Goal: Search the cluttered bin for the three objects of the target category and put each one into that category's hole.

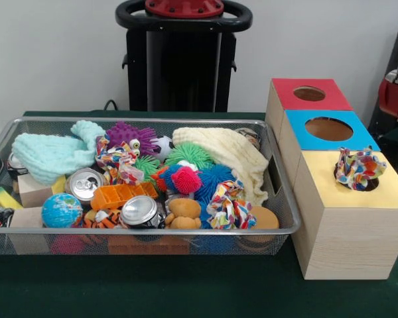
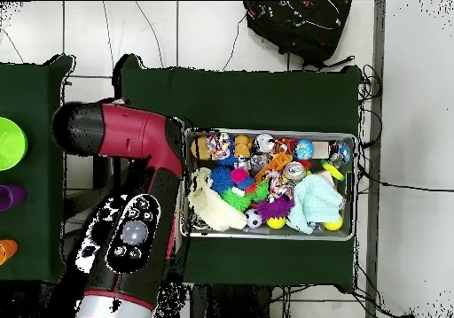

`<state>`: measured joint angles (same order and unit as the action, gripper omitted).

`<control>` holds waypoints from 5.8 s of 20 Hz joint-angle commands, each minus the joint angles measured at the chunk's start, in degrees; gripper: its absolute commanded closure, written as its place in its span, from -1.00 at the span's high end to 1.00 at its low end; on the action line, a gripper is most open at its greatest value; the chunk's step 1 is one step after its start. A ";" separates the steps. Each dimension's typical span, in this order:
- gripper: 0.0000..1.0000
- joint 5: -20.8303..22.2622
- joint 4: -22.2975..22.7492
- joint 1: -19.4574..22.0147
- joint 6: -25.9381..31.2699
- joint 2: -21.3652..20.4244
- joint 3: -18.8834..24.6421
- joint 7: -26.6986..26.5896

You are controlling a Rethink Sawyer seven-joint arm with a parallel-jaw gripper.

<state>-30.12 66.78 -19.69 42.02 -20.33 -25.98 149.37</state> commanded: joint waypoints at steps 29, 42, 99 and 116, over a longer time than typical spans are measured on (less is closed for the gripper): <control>-1.00 -1.83 20.90 0.44 -15.14 -1.43 8.16 7.37; -1.00 -1.01 16.06 5.46 -16.65 3.29 12.29 3.67; -1.00 5.44 14.07 7.75 -2.93 -2.37 9.83 9.54; -1.00 6.28 5.94 9.14 11.16 -5.95 7.94 10.04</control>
<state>-25.38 74.67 -11.68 54.51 -30.57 -19.91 149.37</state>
